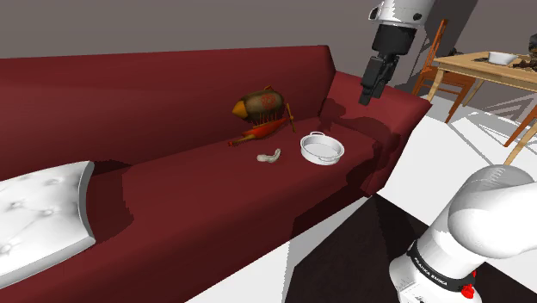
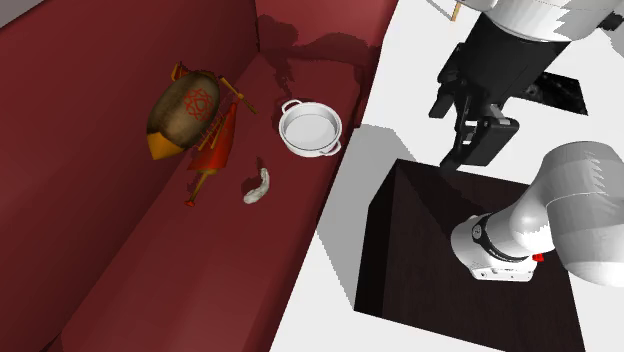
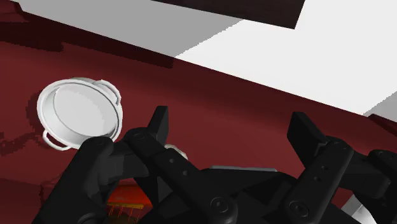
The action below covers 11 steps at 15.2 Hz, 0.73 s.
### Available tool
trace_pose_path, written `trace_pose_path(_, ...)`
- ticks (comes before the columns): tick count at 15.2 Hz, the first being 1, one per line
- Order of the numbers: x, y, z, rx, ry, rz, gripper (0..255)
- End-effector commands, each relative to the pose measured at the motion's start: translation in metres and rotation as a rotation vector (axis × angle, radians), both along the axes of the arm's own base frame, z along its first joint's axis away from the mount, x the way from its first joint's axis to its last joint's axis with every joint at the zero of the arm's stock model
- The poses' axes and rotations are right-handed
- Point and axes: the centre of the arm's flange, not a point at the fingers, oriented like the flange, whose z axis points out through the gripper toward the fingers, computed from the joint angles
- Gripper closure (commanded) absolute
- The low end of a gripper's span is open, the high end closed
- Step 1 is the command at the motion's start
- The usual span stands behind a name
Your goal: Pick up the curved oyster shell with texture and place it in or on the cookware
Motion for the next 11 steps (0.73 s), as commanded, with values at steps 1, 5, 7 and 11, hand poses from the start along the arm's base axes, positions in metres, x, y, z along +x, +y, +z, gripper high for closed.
trace_pose_path(1,0.000,0.000,0.000,0.000,0.000,0.000,0)
trace_pose_path(5,0.032,-0.008,-0.040,-0.005,-0.014,0.054,0)
trace_pose_path(7,0.049,-0.011,-0.059,-0.008,-0.020,0.081,0)
trace_pose_path(11,0.082,-0.016,-0.098,-0.014,-0.034,0.135,0)
